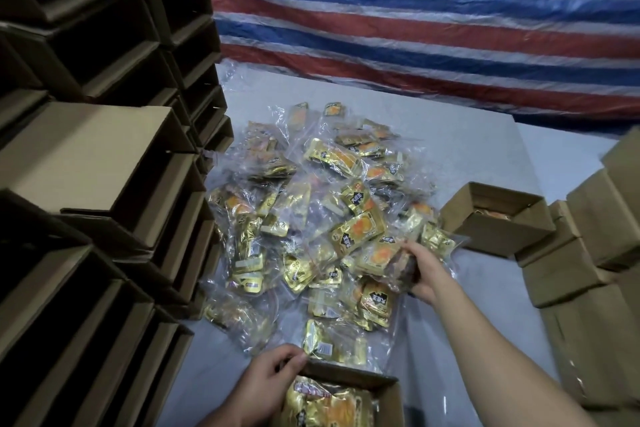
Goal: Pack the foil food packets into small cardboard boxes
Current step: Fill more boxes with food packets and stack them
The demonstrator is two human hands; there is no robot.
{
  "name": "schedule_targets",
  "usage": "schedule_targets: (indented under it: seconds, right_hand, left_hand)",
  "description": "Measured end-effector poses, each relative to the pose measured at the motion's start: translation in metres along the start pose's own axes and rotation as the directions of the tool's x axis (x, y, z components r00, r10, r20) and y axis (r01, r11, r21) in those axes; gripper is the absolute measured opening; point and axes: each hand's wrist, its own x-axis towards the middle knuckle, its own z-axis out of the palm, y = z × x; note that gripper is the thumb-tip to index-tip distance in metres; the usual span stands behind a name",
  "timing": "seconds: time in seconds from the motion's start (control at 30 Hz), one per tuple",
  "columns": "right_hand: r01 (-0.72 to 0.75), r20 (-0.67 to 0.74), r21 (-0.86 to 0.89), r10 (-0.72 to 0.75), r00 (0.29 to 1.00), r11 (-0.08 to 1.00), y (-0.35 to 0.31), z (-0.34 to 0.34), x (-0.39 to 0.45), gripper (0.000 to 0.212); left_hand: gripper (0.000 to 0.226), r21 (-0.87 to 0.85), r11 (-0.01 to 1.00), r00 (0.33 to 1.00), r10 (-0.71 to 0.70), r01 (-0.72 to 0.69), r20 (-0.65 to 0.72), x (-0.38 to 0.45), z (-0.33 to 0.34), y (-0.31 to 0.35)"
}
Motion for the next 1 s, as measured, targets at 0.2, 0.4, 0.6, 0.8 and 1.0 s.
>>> schedule_targets:
  seconds: [0.2,0.4,0.6,0.8,1.0]
  right_hand:
    - [-0.178,-0.35,-0.597,-0.054,0.935,0.783,0.026,0.014,0.032,0.088]
    - [-0.296,-0.471,-0.707,-0.116,0.874,0.643,0.037,0.04,0.047,0.127]
    - [-0.166,-0.302,-0.829,-0.178,0.937,0.534,0.044,0.016,0.048,0.116]
    - [0.068,-0.206,-0.522,-0.203,0.957,0.85,0.047,-0.008,0.013,0.091]
    - [0.109,0.078,0.161,-0.122,0.989,0.981,0.014,-0.017,-0.074,0.008]
  left_hand:
    - [0.016,0.005,1.0,1.0,0.01,-0.01,-0.011,0.001,0.002,-0.003]
    - [0.018,0.005,1.0,0.998,0.022,-0.022,-0.051,0.005,0.003,-0.006]
    - [0.018,0.005,1.0,0.998,0.019,-0.019,-0.059,0.005,0.004,-0.004]
    - [0.018,0.021,1.0,0.999,0.004,-0.004,-0.034,0.006,0.003,-0.004]
    - [0.021,-0.031,0.999,1.0,-0.007,0.007,0.007,0.001,0.005,0.001]
